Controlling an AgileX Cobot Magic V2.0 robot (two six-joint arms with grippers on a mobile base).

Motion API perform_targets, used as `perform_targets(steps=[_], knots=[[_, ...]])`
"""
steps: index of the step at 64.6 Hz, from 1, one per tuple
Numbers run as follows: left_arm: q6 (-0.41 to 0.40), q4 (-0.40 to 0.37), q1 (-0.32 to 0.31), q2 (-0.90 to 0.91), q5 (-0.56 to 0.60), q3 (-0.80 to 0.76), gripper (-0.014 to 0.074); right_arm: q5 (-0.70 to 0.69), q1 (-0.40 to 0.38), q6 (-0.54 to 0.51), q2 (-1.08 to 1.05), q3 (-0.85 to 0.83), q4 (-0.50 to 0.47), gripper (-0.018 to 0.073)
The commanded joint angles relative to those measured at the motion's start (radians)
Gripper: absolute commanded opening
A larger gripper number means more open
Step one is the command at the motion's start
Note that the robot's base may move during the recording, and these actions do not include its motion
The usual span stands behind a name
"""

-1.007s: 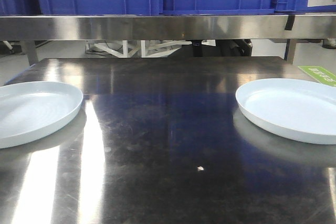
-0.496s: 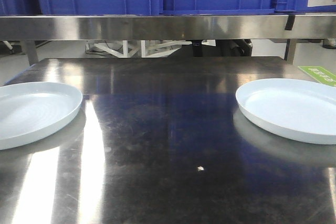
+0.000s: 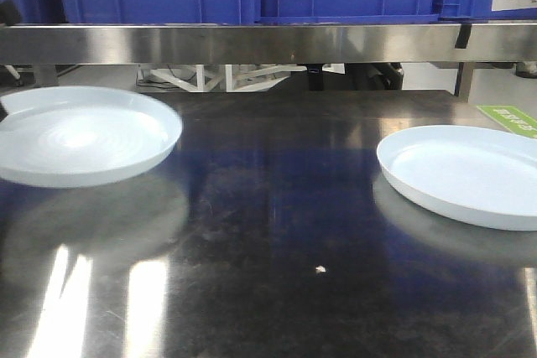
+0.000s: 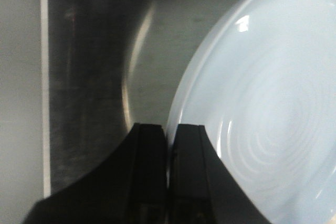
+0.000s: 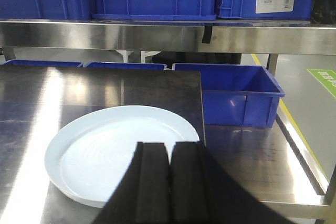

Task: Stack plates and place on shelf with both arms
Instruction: 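Push the white plate with the left gripper toward the table center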

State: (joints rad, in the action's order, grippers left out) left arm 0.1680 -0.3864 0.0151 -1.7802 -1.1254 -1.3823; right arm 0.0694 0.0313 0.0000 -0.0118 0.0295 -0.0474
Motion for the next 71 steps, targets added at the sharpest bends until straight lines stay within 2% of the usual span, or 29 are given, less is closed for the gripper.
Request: perform_targets(steps=[1,7,26,40,52,71], knots=[[0.0,-0.102,-0.024,0.059,0.019,-0.033,0.008,-0.081,0.0,-0.008,-0.018,0.0,0.01,0.0047],[0.0,-0.139,-0.061,0.059,0.038,-0.033,0.008,-0.081,0.0,-0.008,-0.018,0.0,0.01,0.0047],[0.0,-0.148,-0.238,0.04,0.157,-0.033,0.008,-0.081,0.0,-0.008,-0.018,0.0,0.01,0.0047],[0.0,-0.195,-0.318,-0.029,0.2,-0.033,0.008,-0.081,0.0,-0.008,-0.018,0.0,0.01,0.0047],[-0.006,-0.193,-0.349,-0.067,0.247,-0.033,0.008,-0.081,0.0,-0.008,-0.018,0.0,0.01,0.0047],[-0.007,-0.184,-0.357,-0.084,0.229,-0.033,0.008,-0.081,0.0,-0.008,-0.018,0.0,0.01,0.0047]])
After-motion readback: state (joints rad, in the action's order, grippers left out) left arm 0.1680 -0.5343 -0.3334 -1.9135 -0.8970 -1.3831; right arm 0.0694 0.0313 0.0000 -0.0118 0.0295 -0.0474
